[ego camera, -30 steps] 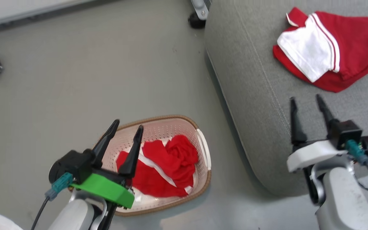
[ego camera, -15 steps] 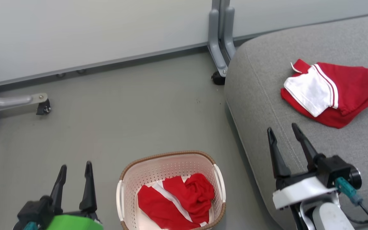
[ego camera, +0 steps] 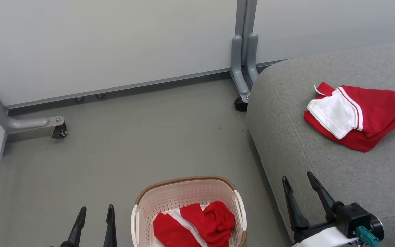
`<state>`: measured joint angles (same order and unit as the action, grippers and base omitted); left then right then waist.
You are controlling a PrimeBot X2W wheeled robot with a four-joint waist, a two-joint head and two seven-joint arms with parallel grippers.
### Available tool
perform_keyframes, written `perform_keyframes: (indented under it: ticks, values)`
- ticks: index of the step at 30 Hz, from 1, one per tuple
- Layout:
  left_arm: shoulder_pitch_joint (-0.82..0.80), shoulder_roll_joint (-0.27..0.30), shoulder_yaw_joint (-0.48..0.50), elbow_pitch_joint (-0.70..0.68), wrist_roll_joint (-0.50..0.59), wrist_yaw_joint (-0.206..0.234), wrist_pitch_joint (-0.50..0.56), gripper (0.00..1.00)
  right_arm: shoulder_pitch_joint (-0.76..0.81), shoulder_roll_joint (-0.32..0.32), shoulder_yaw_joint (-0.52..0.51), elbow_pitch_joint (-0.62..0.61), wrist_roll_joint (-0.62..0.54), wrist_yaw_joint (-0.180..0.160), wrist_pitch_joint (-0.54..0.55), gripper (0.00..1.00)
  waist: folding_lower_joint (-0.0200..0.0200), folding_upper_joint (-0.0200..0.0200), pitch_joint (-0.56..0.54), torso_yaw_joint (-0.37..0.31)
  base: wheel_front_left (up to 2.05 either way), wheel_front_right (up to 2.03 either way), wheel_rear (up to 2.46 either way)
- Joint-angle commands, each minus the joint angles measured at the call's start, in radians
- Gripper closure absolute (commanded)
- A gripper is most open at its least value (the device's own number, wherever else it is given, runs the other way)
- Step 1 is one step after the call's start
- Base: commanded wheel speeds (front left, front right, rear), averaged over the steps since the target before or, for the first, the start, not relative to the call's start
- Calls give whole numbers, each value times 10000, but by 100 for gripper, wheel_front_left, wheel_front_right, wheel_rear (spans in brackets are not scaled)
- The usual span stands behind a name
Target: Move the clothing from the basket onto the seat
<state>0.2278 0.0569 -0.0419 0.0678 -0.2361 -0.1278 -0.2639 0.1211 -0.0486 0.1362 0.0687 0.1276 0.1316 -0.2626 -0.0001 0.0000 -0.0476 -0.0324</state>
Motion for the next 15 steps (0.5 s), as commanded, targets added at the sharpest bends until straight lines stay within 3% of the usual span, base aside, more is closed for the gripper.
perform_keyframes:
  ticks: [1, 15]
  values:
    - [87, 27, -49, 26, 59, -48, -1, 0, 77, -34, -8, 50, -8, -17, -35, 0, 1, 0, -45, -17, 0, 0, 0]
    - [-72, 18, -57, 273, 77, -52, -1, 0, 110, -32, -35, 183, -57, -17, -35, 0, 1, 0, -194, 15, 0, 0, 0]
